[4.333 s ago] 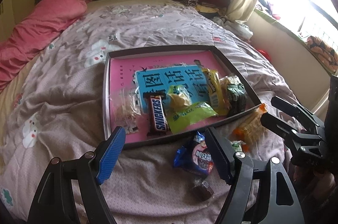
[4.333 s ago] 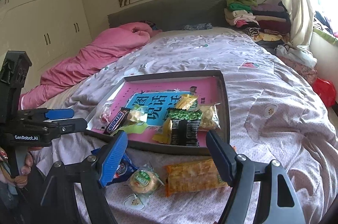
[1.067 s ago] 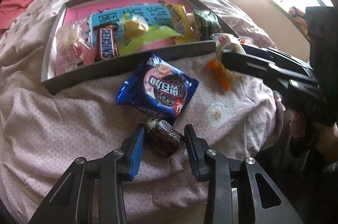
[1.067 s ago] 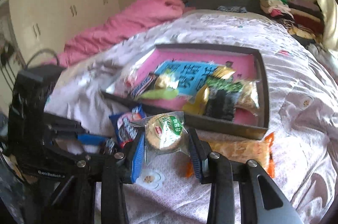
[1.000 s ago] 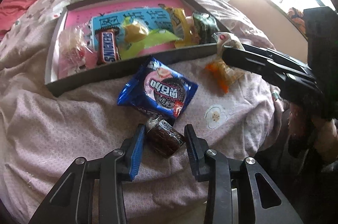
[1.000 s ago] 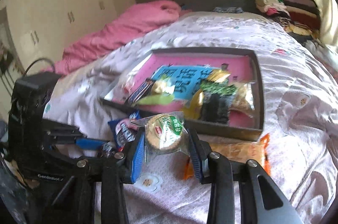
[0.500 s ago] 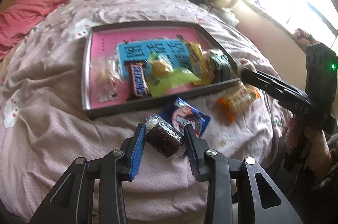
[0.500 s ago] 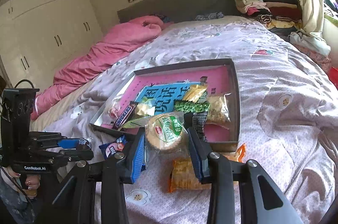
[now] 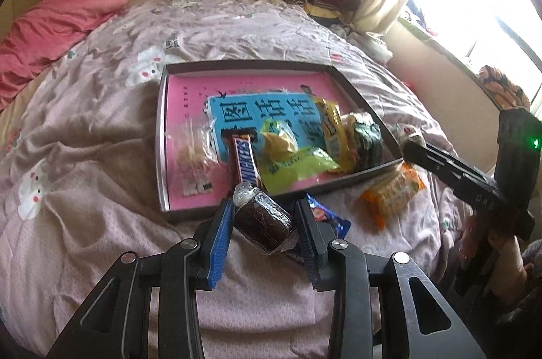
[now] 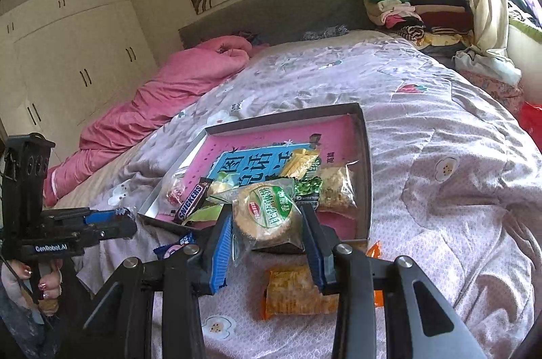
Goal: Organize snacks
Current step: 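Lift the chocolate and cookie toward the tray with both grippers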
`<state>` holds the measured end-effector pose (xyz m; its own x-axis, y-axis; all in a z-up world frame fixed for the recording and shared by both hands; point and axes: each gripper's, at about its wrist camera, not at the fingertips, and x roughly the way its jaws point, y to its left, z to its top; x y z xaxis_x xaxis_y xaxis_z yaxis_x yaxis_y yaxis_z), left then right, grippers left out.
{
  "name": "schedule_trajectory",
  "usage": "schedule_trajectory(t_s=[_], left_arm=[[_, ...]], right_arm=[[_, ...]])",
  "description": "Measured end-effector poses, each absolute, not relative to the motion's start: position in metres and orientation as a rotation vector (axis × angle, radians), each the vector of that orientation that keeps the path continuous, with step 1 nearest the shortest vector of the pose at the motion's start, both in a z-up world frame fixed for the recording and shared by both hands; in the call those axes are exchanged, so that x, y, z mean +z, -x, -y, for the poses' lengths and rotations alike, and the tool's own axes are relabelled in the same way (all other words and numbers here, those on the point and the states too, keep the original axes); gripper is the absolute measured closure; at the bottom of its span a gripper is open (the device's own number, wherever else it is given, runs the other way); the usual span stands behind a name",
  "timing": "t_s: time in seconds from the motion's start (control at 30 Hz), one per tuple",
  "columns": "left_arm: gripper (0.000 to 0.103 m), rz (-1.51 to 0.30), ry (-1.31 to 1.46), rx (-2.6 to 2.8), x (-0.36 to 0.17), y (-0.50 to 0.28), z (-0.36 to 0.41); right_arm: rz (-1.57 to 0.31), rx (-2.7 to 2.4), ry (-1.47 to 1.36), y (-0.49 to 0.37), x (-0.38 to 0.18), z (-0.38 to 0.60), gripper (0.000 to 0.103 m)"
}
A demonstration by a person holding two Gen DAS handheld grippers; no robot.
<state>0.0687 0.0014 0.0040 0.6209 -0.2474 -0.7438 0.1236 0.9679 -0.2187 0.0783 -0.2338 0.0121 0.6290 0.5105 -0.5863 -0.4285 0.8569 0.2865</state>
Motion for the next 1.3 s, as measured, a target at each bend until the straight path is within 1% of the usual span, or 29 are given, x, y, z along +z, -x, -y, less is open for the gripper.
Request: schedule_trajectory(t_s=[0.73, 1.3], left_arm=[[0.064, -0.802, 0.164, -0.209, 0.024, -0.101, -0.001], [0.064, -0.825, 0.189, -0.203, 0.009, -0.130, -0.004]], right_arm=[[-0.653, 0.451, -0.151, -0.086, 0.023, 0.246, 0.064], [-0.655, 0.389, -0.155, -0.101, 0.021, 0.253, 0.064]])
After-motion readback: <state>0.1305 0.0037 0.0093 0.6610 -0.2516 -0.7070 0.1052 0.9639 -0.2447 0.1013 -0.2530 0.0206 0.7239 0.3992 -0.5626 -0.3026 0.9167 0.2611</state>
